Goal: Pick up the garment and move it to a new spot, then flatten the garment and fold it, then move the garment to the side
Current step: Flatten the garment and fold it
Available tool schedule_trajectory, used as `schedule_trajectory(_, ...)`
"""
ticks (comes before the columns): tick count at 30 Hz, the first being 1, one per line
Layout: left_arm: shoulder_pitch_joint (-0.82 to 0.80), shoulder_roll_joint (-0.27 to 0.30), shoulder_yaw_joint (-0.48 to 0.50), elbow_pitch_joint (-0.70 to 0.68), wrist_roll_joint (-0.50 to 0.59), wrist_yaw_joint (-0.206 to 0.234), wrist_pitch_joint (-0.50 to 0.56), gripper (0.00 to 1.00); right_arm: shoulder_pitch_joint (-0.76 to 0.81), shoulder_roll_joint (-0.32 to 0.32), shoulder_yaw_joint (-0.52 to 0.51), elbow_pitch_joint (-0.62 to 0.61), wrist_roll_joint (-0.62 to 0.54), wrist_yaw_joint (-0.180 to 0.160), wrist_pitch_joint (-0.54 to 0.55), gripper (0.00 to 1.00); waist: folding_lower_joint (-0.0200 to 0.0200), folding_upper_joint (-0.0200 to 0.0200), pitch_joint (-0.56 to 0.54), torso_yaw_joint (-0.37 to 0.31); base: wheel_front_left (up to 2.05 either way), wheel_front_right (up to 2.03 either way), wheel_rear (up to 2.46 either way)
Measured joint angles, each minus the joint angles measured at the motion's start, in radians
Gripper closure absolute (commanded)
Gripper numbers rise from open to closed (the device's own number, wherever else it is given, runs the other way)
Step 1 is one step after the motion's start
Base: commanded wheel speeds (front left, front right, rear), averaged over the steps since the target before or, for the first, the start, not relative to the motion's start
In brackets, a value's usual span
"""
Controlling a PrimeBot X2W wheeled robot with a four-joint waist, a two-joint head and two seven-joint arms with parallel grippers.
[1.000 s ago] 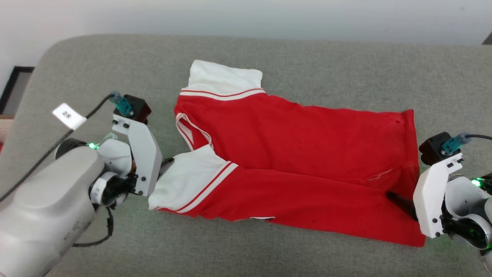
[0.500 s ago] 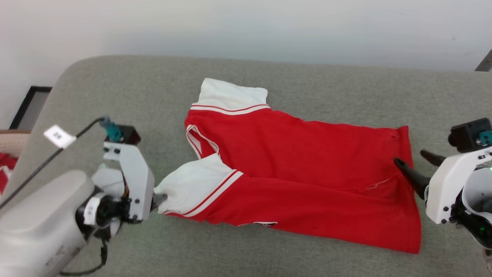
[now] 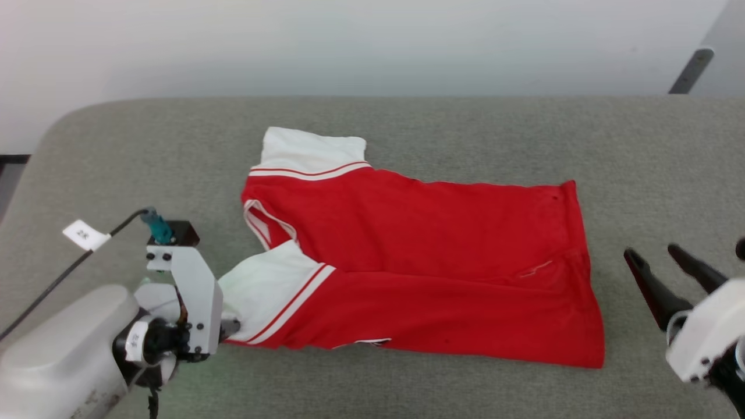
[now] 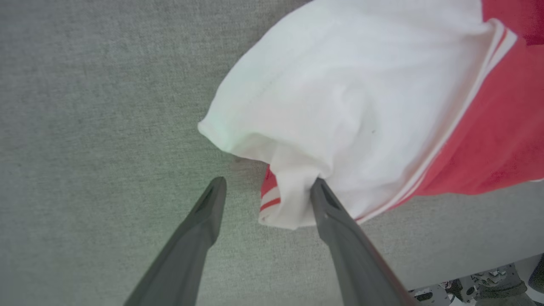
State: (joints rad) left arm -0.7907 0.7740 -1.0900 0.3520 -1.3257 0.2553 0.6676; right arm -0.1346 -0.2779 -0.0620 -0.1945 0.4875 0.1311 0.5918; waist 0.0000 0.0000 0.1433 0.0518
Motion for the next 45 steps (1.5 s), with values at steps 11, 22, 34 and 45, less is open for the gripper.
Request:
schedule_trajectory(11, 0.028, -0.067, 0.014, 0.172, -0.058, -0.040, 0.011, 0.00, 0.151, 0.077, -0.063, -0.122, 0.011, 0.000, 0.086, 0.00, 0.0000, 0.0000, 0.035, -0.041, 0.00, 0.00, 0.00)
schedule_trajectory(22, 0.016, -0.112, 0.034, 0.244, -0.092, -0.089, 0.017, 1.00, 0.164, 0.049, -0.038, -0.124, -0.005, 0.000, 0.205, 0.00, 0.0000, 0.0000, 0.054, -0.031, 0.00, 0.00, 0.00)
schedule_trajectory(34, -0.018, -0.154, 0.037, 0.282, -0.089, -0.114, 0.013, 1.00, -0.012, 0.005, 0.073, 0.149, -0.064, 0.000, 0.320, 0.00, 0.0000, 0.0000, 0.079, 0.002, 0.00, 0.00, 0.00)
schedule_trajectory(45, -0.029, -0.187, 0.046, 0.314, -0.090, -0.136, -0.008, 1.00, -0.118, -0.026, 0.163, 0.334, -0.048, -0.001, 0.359, 1.00, 0.0000, 0.0000, 0.090, 0.038, 0.00, 0.00, 0.00)
